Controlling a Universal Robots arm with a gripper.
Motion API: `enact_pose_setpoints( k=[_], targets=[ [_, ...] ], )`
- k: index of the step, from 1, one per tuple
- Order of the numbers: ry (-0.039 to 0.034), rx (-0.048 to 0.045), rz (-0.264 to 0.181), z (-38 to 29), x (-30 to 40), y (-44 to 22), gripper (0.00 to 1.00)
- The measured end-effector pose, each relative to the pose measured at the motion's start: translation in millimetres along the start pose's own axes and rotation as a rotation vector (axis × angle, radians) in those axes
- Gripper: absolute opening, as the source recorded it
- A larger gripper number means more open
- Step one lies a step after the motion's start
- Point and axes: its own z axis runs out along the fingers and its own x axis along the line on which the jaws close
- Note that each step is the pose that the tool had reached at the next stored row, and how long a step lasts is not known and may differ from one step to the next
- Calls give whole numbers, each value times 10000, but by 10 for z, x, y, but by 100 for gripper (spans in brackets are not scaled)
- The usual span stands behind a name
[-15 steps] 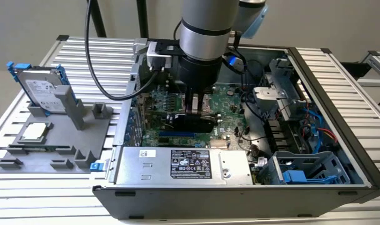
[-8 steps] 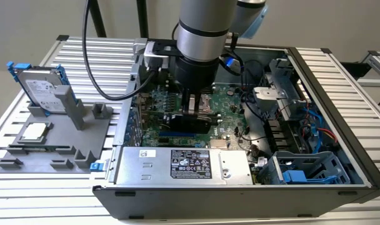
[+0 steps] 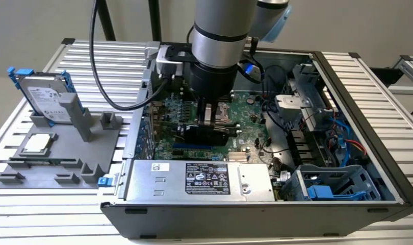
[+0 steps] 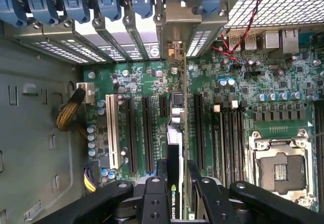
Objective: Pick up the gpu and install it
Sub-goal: 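Insert the gpu into the slot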
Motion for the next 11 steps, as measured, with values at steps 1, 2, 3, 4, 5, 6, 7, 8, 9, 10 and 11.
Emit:
enact_pose_setpoints(
  k=[1, 2, 3, 4, 5, 6, 7, 8, 9, 10, 11],
  targets=[
    [1, -1, 1, 6, 0, 2, 0],
    [1, -1, 2, 14, 0, 4, 0],
    [2, -1, 0, 20, 0, 4, 0],
    [1, -1, 0, 29, 0, 8, 0],
    [1, -1, 1, 37, 1, 11, 0],
    [2, -1, 0, 42, 1, 11, 0],
    [2, -1, -1, 47, 0, 13, 0],
    [2, -1, 0, 52, -1, 15, 0],
    [2, -1, -4, 56, -2, 15, 0],
    [2, -1, -5, 61, -3, 16, 0],
    [3, -1, -8, 65, -4, 16, 0]
  ],
)
